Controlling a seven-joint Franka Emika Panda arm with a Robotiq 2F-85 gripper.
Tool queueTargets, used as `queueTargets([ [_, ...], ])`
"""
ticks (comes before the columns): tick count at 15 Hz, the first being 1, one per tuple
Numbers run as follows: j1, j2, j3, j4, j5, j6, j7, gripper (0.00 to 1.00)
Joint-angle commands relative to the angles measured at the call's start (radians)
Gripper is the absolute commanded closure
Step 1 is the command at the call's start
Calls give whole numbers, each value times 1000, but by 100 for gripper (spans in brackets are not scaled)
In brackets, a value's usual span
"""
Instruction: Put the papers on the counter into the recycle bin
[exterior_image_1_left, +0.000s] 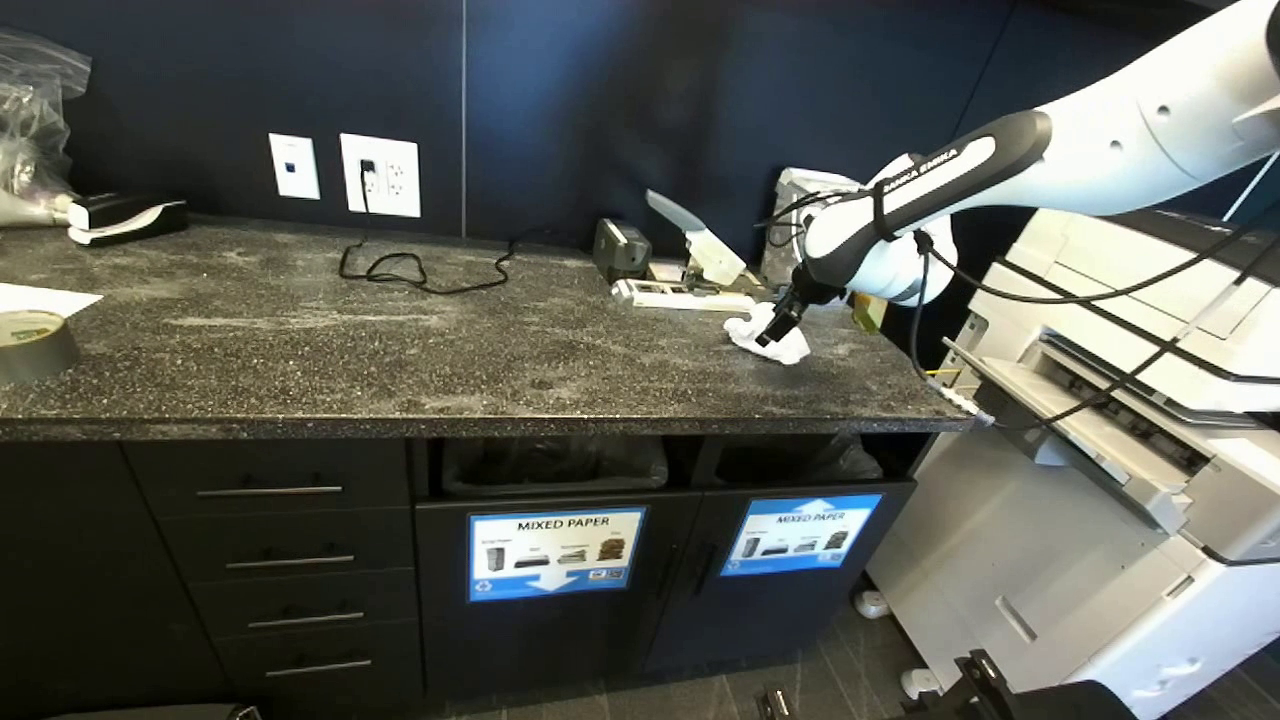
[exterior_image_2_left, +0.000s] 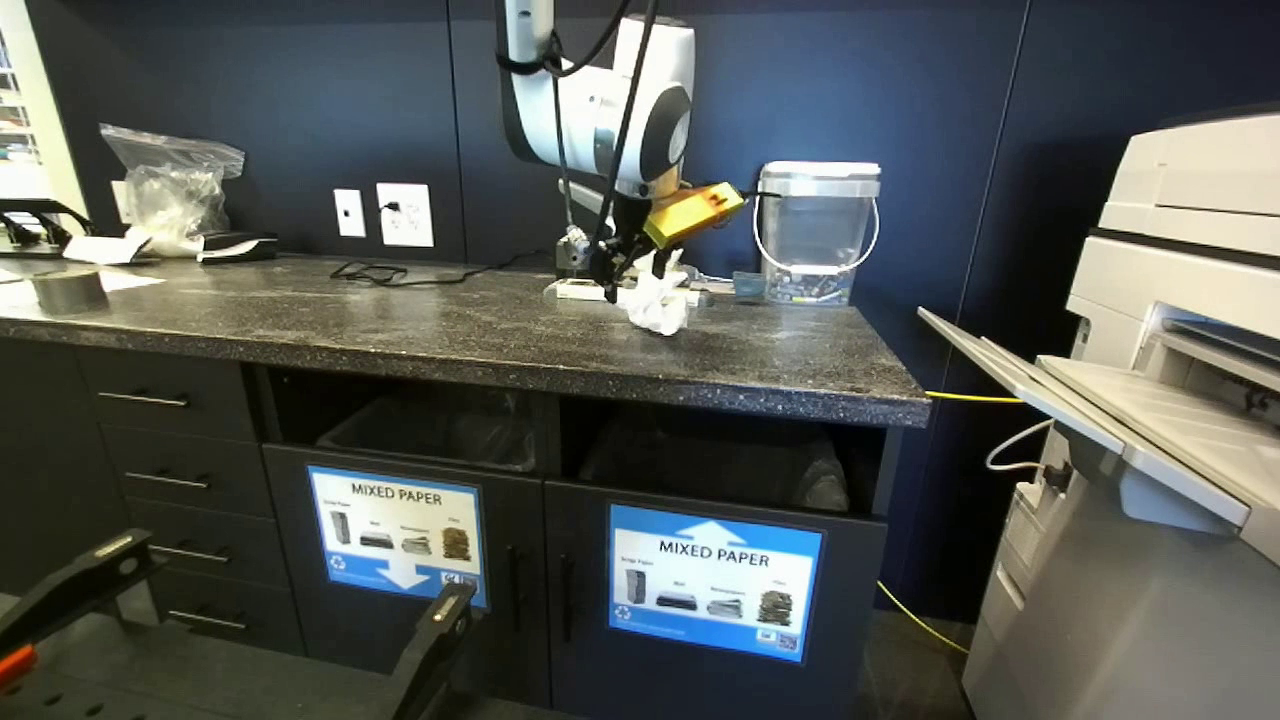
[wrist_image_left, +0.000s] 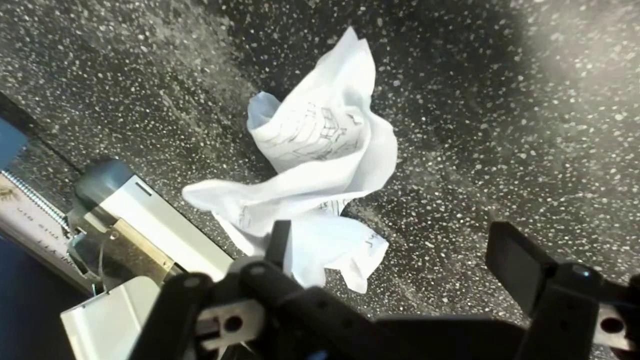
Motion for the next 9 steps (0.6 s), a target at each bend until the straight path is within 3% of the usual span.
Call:
queueTargets([
  [1, 99, 55, -81, 133, 60, -45, -69, 0],
  [9, 194, 30, -192, 206, 94, -154, -94, 0],
])
